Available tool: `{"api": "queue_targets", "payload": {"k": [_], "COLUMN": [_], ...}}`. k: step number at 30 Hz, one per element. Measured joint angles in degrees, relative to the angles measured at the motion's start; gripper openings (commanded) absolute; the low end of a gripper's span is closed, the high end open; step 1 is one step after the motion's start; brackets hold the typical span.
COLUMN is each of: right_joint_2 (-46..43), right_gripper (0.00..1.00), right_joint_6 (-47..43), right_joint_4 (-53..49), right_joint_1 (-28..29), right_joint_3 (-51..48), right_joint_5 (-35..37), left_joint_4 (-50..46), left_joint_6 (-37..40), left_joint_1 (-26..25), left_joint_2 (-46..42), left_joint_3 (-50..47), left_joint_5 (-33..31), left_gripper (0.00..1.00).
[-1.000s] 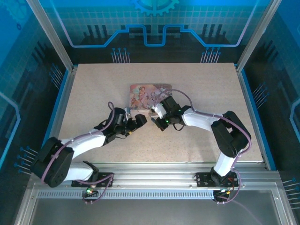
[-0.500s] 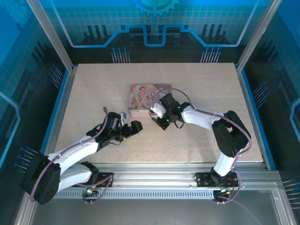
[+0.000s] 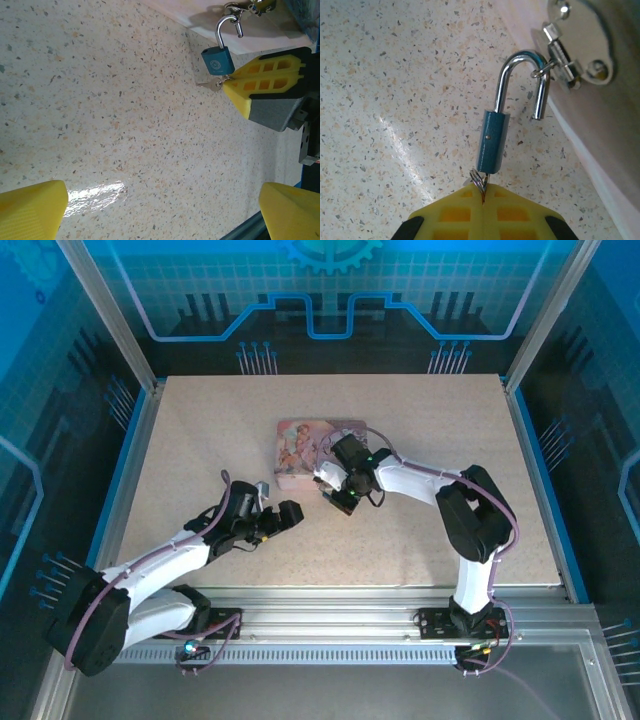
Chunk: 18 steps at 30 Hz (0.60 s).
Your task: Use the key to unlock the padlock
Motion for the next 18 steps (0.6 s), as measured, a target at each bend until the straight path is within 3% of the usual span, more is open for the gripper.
{"api": "queue_targets", "payload": {"k": [18], "right_joint_2": [0.00], "right_gripper": [0.02], "right_joint_6": [-12.55], "right_joint_4": [-2.51], "right_joint_1": [-2.47], "right_joint_3": [1.07], "right_joint_5": [-3.98], "left_joint_4": [0.00], "left_joint_6": [0.42], "left_joint_1": [0.02], "left_joint_2": [0.02], "left_joint_3": [0.00], "left_joint_5": [0.02], "left_gripper": [0.99]}}
